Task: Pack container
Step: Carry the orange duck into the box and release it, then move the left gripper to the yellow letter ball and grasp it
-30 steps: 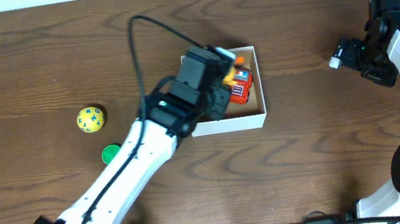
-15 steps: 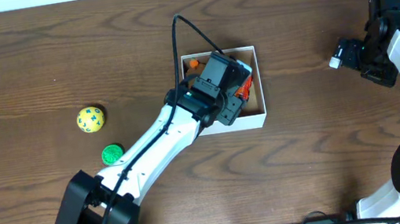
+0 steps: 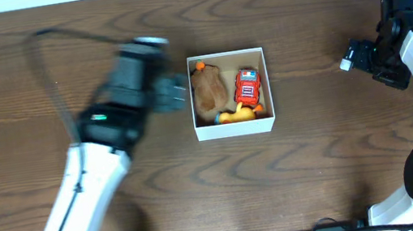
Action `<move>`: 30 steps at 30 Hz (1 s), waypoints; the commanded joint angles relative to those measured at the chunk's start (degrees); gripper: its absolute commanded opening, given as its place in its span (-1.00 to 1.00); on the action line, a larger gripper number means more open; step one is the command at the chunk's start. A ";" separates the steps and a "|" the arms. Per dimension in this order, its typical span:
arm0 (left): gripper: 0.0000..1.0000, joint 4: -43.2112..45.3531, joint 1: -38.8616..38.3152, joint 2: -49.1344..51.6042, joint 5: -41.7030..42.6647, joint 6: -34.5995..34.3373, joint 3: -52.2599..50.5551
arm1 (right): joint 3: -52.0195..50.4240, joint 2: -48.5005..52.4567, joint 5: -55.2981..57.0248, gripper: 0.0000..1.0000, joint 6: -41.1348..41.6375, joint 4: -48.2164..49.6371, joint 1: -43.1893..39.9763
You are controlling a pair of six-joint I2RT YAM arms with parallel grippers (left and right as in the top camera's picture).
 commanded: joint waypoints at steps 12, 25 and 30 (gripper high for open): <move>0.96 -2.91 25.51 20.65 5.79 -15.87 -0.39 | -0.15 -0.07 -0.02 0.98 -0.72 -0.04 -0.15; 0.74 1.16 26.53 30.56 9.38 -10.32 -0.37 | -0.15 -0.07 -0.02 0.98 -0.72 -0.07 -0.15; 0.44 1.90 26.53 30.56 9.35 -9.60 -0.37 | -0.15 -0.07 -0.02 0.98 -0.72 -0.17 -0.15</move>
